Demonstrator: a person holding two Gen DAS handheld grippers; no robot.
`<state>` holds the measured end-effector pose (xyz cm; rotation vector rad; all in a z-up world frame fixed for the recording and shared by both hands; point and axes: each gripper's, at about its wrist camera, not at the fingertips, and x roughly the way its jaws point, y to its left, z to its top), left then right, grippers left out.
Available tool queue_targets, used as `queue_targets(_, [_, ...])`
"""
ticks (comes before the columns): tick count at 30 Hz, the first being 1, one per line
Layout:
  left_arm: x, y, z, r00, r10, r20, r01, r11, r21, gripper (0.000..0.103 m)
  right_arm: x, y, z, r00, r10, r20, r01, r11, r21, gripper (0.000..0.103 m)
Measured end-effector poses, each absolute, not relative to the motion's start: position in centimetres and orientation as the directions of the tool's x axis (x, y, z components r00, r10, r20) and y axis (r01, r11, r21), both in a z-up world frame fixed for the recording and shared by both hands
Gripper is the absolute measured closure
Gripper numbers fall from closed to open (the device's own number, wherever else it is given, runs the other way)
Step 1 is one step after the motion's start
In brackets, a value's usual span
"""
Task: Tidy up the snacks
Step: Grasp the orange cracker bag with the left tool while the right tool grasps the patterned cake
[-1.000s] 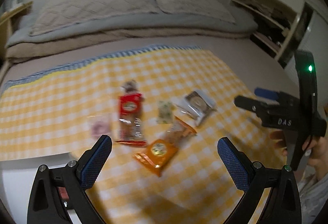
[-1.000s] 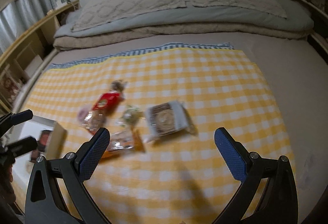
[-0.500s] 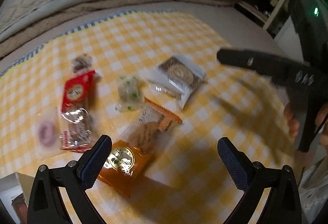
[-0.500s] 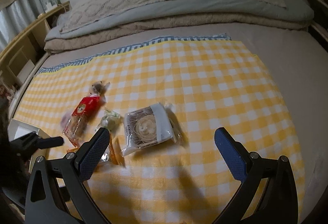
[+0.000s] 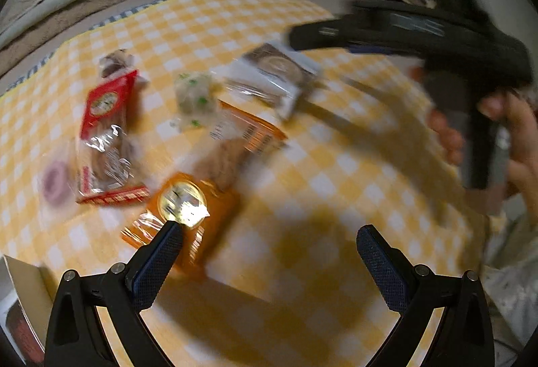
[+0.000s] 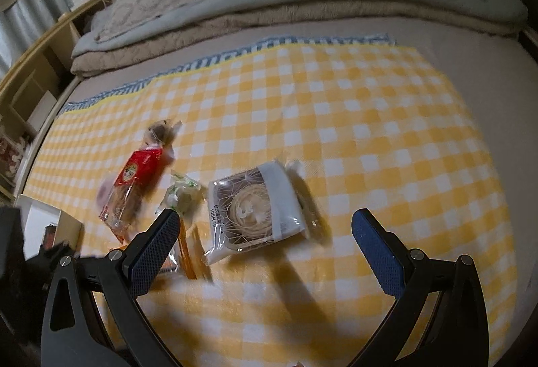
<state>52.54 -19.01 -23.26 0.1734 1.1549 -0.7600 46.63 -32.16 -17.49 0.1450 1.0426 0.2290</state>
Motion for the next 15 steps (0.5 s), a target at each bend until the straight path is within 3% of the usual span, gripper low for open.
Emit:
queue_targets(8, [54.0,-18.6,-22.0,0.241,-0.421,-0.874,0.651,0.738,-0.177,0.0,48.2,-29.5,-19.5,0.443,0.265,-0.856,-0.195,0.961,0.196,0.0])
queue_targets(15, [57.3,-20.2,-24.3,0.229,-0.355,-0.906,0.683,0.722,-0.11,0.0,49.7,-28.0,-21.0,0.414,0.208,-0.886,-0.296,0.951,0.085,0.012])
